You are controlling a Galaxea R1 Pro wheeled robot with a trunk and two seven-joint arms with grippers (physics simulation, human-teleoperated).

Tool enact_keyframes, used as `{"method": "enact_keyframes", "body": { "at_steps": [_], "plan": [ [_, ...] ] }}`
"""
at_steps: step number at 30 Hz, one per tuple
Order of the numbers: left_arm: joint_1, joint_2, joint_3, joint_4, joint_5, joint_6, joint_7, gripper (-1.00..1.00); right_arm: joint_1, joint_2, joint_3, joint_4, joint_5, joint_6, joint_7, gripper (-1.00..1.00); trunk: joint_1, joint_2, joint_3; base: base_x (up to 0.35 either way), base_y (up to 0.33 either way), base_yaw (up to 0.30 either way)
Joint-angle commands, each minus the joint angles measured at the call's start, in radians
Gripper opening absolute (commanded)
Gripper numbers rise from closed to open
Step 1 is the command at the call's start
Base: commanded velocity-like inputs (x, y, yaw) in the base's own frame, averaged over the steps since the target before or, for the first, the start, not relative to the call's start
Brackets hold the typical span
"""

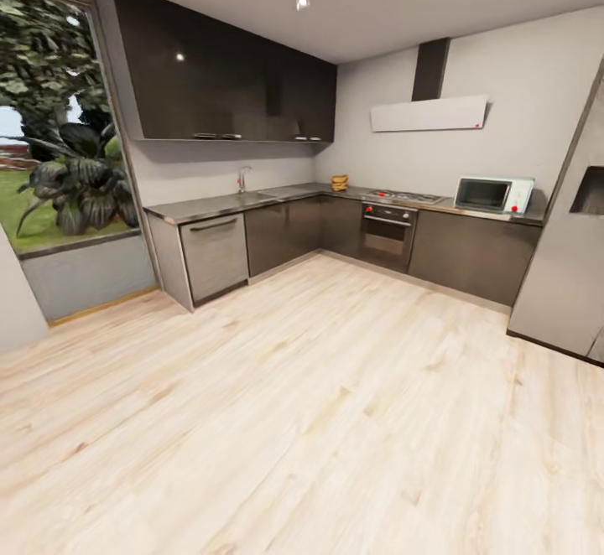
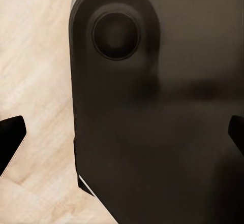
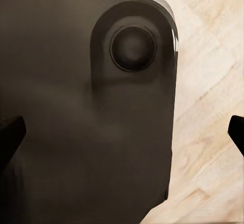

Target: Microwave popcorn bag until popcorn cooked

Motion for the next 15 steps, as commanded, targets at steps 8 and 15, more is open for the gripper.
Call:
{"method": "enact_keyframes", "body": {
  "at_steps": [8,15],
  "plan": [
    [0.0,-0.001,0.002,0.0,0.001,-0.001,0.0,1.0,0.0,-0.001,0.0,0.001,-0.004,-0.003,0.0,1.0,0.0,0.0,-0.001,0.0,0.0,-0.241],
    [0.0,-0.001,0.002,0.0,0.001,-0.001,0.001,1.0,0.0,-0.008,-0.003,0.002,-0.006,-0.001,0.008,1.0,0.0,0.0,-0.001,0.0,0.0,-0.27]
  ]
}}
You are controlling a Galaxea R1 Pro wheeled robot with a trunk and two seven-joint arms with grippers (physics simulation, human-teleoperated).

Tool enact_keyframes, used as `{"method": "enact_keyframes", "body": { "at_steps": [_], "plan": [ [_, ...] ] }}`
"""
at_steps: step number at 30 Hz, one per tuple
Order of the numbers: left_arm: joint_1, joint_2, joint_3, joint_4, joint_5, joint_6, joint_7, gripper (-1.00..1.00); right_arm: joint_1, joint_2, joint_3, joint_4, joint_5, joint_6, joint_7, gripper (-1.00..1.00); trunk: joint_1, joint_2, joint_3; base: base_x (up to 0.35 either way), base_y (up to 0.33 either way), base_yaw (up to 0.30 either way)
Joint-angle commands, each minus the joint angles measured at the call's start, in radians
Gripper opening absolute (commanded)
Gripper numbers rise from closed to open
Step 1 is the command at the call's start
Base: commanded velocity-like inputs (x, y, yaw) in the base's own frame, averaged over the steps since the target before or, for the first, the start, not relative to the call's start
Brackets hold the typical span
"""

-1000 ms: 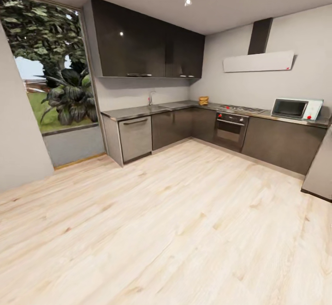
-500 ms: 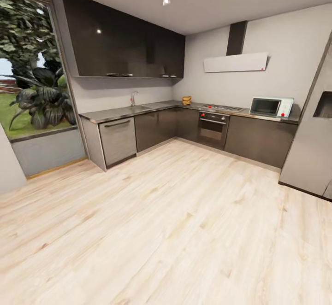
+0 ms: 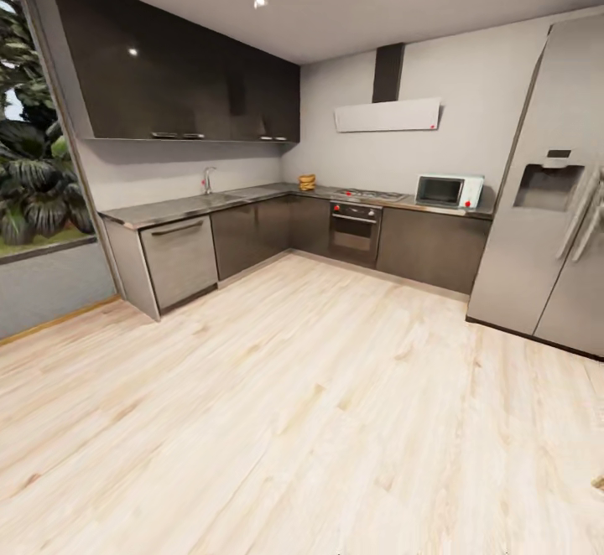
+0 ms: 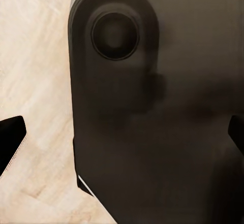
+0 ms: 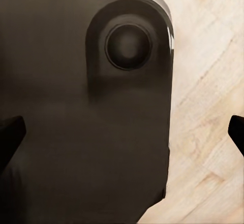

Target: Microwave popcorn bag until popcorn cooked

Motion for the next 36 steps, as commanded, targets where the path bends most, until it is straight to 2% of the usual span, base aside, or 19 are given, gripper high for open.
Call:
{"method": "enact_keyframes", "body": {
  "at_steps": [1,15,31,36],
  "plan": [
    [0.0,0.0,0.001,0.0,0.001,-0.001,0.001,1.0,0.0,-0.001,-0.001,0.001,-0.001,-0.004,0.002,1.0,0.0,0.0,-0.001,0.0,0.0,-0.286],
    [0.0,-0.001,-0.002,0.001,0.0,0.013,0.001,1.0,0.0,-0.001,0.002,0.001,0.007,-0.004,0.002,1.0,0.0,0.0,-0.001,0.275,0.0,-0.283],
    [0.0,0.0,-0.002,0.001,0.002,0.013,0.001,1.0,0.0,-0.001,0.004,0.001,0.012,-0.007,-0.005,1.0,0.0,0.0,-0.001,0.323,0.0,-0.018],
    [0.0,0.0,-0.002,0.0,0.002,0.013,0.001,1.0,0.0,-0.001,0.003,0.001,0.008,-0.006,-0.005,1.0,0.0,0.0,-0.001,0.322,0.0,-0.197]
  ]
}}
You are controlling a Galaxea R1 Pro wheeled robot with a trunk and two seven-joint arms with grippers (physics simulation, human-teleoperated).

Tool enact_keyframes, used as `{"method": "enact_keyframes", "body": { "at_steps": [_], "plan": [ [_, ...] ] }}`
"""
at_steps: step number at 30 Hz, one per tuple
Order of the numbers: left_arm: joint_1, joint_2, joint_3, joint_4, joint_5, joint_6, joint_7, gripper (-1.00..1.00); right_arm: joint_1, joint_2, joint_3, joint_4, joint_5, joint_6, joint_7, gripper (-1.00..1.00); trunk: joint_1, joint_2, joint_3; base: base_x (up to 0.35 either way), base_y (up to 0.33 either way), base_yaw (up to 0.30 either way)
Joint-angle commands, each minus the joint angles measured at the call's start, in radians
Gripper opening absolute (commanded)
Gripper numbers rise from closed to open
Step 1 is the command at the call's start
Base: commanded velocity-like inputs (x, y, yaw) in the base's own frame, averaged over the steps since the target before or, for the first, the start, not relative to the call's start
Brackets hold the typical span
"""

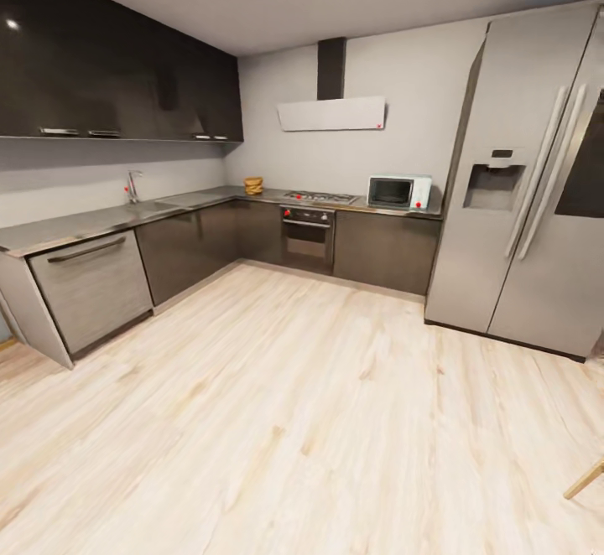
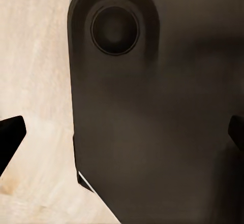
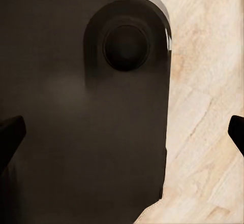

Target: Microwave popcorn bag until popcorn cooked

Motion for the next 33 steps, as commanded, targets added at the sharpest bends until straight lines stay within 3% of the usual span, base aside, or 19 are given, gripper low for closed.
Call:
{"method": "enact_keyframes", "body": {
  "at_steps": [1,14,33],
  "plan": [
    [0.0,0.0,0.001,-0.001,0.001,0.0,0.001,1.0,0.0,0.0,0.0,0.001,0.0,-0.004,0.0,1.0,0.001,0.0,-0.001,0.322,0.0,-0.275],
    [0.0,0.0,0.001,-0.001,0.002,0.001,0.001,1.0,0.0,0.001,0.0,0.001,-0.001,-0.004,0.0,1.0,0.001,0.0,-0.001,0.322,0.0,-0.27],
    [0.0,0.0,0.001,0.0,0.003,0.0,0.001,1.0,0.0,0.001,0.0,0.001,0.002,-0.004,0.0,1.0,0.001,0.0,-0.001,0.323,0.0,-0.01]
  ]
}}
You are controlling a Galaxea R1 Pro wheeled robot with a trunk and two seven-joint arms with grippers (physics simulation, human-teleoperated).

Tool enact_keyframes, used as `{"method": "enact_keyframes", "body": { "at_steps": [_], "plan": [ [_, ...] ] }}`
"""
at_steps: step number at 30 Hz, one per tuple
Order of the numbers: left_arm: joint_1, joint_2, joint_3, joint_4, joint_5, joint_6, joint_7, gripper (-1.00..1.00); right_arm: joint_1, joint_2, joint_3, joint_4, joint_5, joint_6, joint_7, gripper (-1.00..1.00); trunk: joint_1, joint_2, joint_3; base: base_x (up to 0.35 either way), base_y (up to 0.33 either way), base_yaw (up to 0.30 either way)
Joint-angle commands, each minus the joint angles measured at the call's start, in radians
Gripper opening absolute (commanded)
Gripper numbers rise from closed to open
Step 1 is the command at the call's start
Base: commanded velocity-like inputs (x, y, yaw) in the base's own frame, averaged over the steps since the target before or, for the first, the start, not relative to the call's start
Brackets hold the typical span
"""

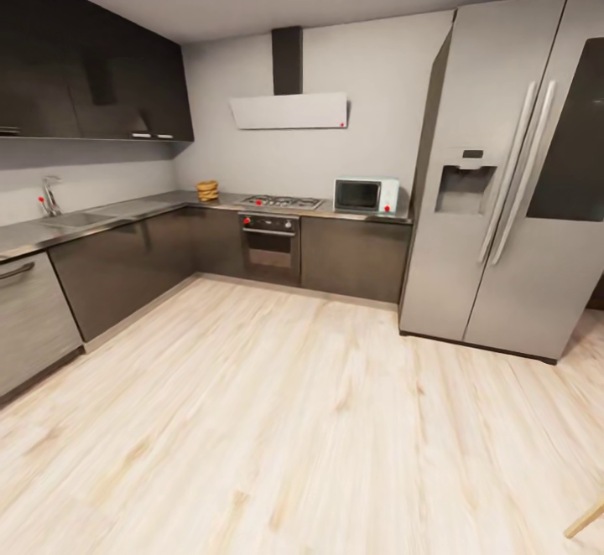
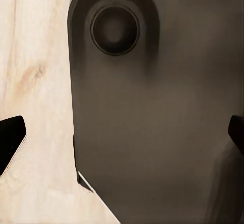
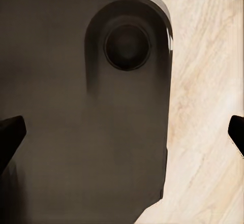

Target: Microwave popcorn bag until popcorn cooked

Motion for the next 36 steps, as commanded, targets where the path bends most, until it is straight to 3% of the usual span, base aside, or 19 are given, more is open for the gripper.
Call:
{"method": "enact_keyframes", "body": {
  "at_steps": [1,36],
  "plan": [
    [0.0,0.0,0.001,-0.001,0.001,0.0,0.001,1.0,0.0,0.0,0.0,0.001,0.0,-0.004,0.0,1.0,0.001,0.0,-0.001,0.323,0.0,0.0],
    [0.0,0.0,0.001,-0.001,0.002,0.002,0.001,1.0,0.0,-0.003,0.001,0.002,0.002,-0.004,-0.003,1.0,0.001,0.0,-0.001,0.323,0.0,0.0]
  ]
}}
